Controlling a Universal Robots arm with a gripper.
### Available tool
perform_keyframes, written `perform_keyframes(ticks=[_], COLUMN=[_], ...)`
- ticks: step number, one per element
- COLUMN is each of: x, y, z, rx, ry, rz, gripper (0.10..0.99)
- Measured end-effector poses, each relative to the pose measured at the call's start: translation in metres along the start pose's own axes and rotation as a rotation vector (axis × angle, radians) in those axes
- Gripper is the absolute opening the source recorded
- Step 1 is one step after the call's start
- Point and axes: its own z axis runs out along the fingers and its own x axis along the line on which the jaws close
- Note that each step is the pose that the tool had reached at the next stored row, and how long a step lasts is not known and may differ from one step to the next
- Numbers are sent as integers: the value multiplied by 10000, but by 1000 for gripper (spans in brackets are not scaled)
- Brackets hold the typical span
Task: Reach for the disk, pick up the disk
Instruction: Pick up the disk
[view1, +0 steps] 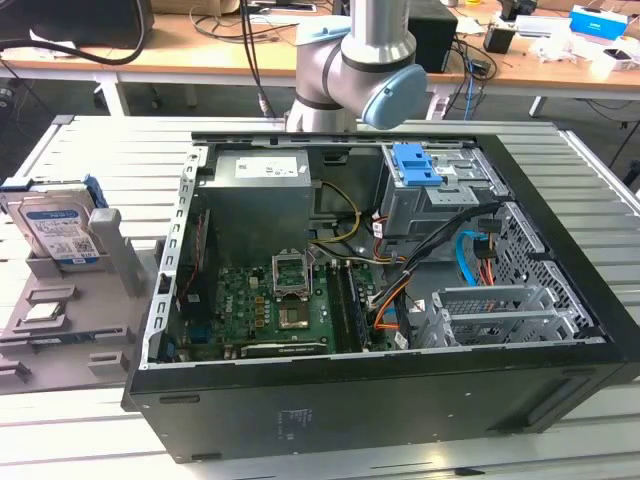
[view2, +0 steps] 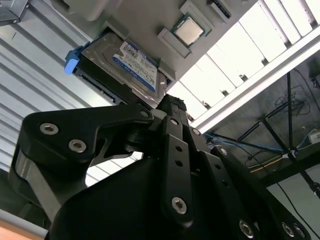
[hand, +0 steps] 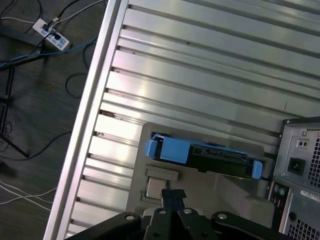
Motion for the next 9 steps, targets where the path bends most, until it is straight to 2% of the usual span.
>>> perform_keyframes(ticks=[9], x=[0], y=[0], z=[0], rx=[0], ry=[40], rz=[-1032], gripper=[106])
